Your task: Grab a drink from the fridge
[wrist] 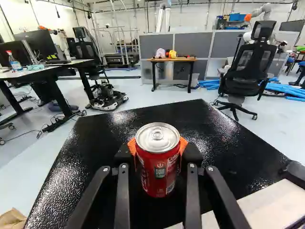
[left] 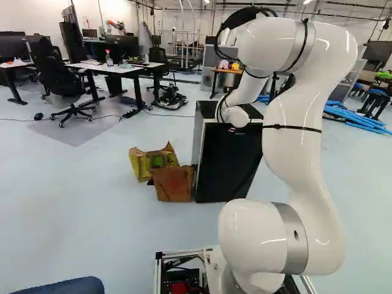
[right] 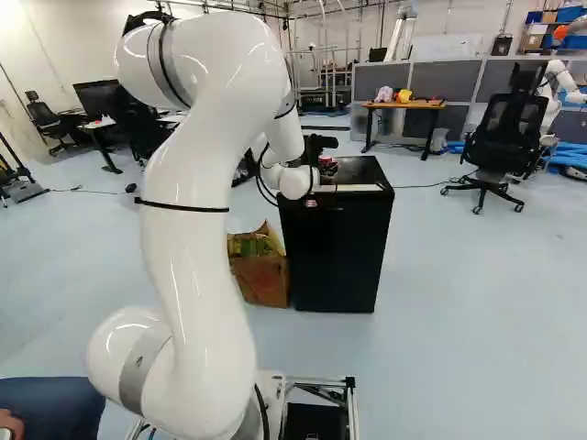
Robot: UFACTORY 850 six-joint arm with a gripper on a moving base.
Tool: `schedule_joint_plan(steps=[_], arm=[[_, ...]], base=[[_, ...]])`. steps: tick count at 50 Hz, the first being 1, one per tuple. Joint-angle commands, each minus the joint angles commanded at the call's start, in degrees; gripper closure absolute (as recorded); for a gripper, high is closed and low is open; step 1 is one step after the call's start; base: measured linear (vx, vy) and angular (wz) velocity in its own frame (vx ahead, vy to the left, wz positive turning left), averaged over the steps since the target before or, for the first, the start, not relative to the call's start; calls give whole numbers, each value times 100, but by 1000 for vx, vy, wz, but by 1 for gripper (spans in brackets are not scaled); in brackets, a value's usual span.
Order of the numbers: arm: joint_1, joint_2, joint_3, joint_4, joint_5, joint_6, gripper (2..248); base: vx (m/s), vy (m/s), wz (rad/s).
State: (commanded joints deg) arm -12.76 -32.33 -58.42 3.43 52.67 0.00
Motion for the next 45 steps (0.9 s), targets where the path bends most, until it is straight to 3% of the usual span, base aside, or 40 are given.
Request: schedule_joint_plan(steps=[45], arm=[[0, 415, 12, 0, 0, 0, 150]], base=[[0, 0, 0]])
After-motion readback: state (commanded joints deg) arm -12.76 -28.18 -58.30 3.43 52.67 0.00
